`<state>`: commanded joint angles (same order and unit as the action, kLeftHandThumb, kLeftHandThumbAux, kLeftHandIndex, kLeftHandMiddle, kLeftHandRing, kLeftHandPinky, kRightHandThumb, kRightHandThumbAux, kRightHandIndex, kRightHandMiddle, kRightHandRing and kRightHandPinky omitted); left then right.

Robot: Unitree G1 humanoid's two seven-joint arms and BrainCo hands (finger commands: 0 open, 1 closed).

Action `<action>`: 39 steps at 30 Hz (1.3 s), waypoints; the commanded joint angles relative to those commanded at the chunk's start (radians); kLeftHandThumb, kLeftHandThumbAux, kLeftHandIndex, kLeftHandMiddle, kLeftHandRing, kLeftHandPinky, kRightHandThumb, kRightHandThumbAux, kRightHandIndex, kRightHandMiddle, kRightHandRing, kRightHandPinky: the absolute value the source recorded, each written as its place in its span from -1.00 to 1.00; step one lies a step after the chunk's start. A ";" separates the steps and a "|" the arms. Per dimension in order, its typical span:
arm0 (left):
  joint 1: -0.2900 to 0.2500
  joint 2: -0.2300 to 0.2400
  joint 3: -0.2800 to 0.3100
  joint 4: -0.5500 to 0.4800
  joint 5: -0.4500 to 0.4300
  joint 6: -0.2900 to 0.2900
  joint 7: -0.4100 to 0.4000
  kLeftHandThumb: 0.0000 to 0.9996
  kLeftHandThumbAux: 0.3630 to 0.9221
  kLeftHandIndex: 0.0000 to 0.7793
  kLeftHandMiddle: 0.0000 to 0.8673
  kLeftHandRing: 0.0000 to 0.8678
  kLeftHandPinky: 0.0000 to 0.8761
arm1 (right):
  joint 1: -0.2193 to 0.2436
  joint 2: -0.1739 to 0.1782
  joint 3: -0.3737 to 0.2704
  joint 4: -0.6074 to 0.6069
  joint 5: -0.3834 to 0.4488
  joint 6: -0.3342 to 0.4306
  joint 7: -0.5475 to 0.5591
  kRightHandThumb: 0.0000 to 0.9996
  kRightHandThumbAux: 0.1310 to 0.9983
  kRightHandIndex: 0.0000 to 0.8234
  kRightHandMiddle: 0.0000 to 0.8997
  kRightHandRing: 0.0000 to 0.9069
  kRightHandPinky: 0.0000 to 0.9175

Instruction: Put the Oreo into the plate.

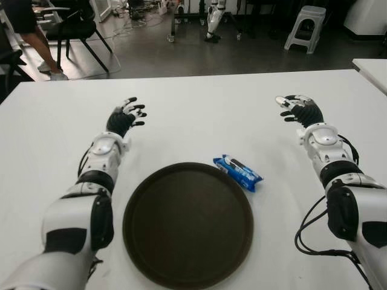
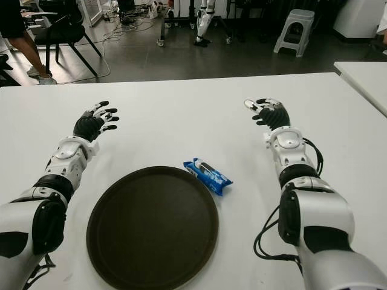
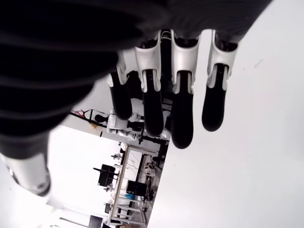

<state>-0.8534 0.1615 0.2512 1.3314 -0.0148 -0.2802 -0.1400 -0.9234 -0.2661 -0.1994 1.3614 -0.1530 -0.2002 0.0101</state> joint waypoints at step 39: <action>0.029 -0.008 -0.018 -0.016 0.005 -0.047 0.030 -0.58 0.24 -0.58 -0.37 -0.29 -0.18 | -0.059 -0.040 0.302 -0.055 -0.226 -0.191 -0.107 -0.63 0.19 -0.40 -0.36 -0.30 -0.30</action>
<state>-0.8247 0.1538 0.2332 1.3153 -0.0093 -0.3269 -0.1100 -0.9826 -0.3058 0.1027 1.3066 -0.3794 -0.3908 -0.0966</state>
